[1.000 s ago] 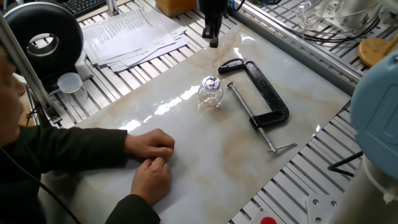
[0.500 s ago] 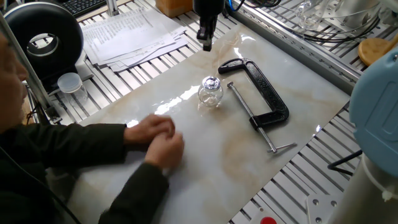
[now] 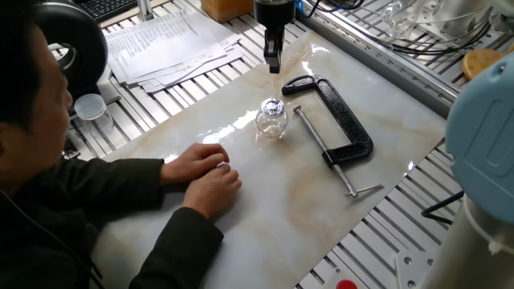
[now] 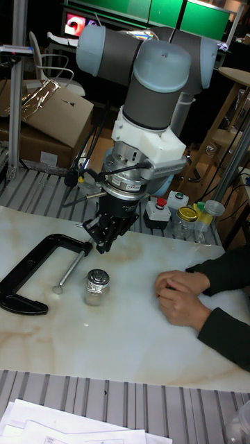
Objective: Unscrew the lid from the jar
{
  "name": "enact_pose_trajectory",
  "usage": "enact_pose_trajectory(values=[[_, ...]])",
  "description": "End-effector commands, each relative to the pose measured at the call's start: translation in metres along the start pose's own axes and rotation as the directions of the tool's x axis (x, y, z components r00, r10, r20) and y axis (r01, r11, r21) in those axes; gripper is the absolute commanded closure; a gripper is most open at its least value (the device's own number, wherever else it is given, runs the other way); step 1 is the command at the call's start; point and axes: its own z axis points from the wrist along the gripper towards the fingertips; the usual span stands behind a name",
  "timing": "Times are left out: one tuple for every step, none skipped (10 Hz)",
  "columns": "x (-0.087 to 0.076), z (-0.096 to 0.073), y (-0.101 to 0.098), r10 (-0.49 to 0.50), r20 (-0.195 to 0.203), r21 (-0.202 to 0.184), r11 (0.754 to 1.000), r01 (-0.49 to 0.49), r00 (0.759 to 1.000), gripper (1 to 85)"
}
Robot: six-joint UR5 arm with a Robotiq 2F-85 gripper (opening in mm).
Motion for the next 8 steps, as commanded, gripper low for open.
enact_pose_trajectory(values=[[-0.005,0.007,0.003,0.02,0.029,-0.022,1.0,-0.019,0.999,0.7],[-0.011,0.006,0.003,0.064,0.051,-0.023,0.998,-0.063,0.997,0.7],[-0.012,0.007,-0.003,0.085,0.053,-0.003,0.996,-0.085,0.995,0.7],[-0.012,0.01,-0.004,0.108,0.053,0.005,0.994,-0.108,0.993,1.0],[-0.013,0.014,-0.003,0.131,0.054,0.002,0.991,-0.131,0.99,1.3],[-0.015,0.019,-0.005,0.141,0.05,0.002,0.99,-0.142,0.989,1.3],[-0.021,0.022,0.001,0.163,0.057,-0.025,0.986,-0.162,0.985,1.3],[-0.022,0.027,0.003,0.172,0.052,-0.027,0.985,-0.171,0.984,1.7]])
